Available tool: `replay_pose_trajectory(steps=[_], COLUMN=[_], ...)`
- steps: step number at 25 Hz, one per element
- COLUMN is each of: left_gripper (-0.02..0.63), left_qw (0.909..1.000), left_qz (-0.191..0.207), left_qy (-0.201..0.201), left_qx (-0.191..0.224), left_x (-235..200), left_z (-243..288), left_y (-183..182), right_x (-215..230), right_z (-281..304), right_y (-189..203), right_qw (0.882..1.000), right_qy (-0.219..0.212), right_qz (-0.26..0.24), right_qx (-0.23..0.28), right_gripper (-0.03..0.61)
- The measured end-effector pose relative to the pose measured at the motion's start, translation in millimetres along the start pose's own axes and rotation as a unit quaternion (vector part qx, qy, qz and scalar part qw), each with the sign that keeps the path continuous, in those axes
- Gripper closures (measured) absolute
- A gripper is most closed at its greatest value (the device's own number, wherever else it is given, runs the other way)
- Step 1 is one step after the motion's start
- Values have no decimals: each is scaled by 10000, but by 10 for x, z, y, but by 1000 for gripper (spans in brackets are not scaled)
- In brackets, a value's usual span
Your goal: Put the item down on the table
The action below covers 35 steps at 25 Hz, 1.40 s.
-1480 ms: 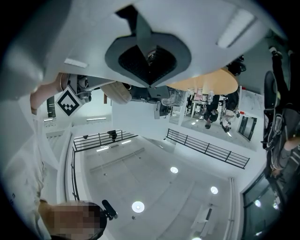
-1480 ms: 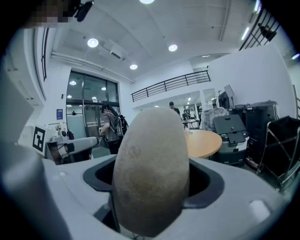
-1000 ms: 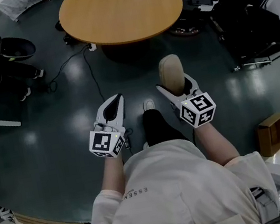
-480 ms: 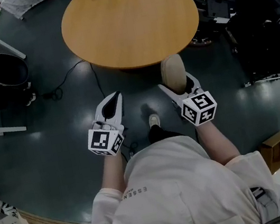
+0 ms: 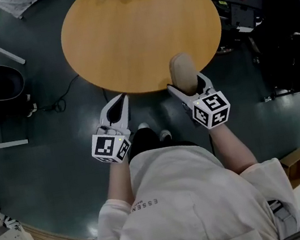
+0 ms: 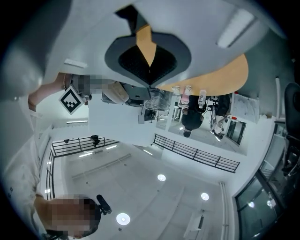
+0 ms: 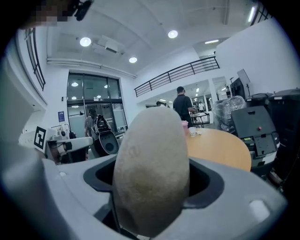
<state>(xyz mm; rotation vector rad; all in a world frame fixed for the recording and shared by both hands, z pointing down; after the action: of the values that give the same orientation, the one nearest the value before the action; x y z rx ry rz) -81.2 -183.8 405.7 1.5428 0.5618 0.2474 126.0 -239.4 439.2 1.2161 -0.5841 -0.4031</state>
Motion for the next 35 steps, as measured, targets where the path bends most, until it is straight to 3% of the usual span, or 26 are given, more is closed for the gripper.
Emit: replay_pose_trajectory(steps=[10,18,22,27,35], left_gripper=[597,597,597,597,597], left_qw=[9994,9976,9955,9930,9900], left_qz=[-116,-303,-392,-379,-508], left_qy=[248,255,317,434,453], left_qx=[-230,-570,-804,-1028,-1237], left_x=[-779,-1568,-1834,-2049,-2191], left_z=[938,1581,1845,2070,2148], left_y=[150,297,485,710,932], right_x=[468,762,937,1097,1079], right_z=[1022,2134,2642,3107,3301], right_y=[-51,186,440,767,1140], right_qw=[9984,9862,9735,9465,9119], right_qy=[127,-36,-281,-513,-509], right_qz=[-35,-495,-545,-762,-737], right_qx=[-547,-1577,-2205,-3093,-4005], right_gripper=[198,198,198,196,193])
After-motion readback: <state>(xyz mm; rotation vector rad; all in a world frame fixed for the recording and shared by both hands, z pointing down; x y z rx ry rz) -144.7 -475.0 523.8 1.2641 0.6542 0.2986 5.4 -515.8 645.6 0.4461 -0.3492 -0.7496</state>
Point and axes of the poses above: the fingertips, and each gripper's own axes: z forward along the fingers, x to its right, y out of its underside, the point moved 4 cm from there along -z, backward along the fingers, and after that the axes turned 6 degrees about x, right-handed, at the moved point
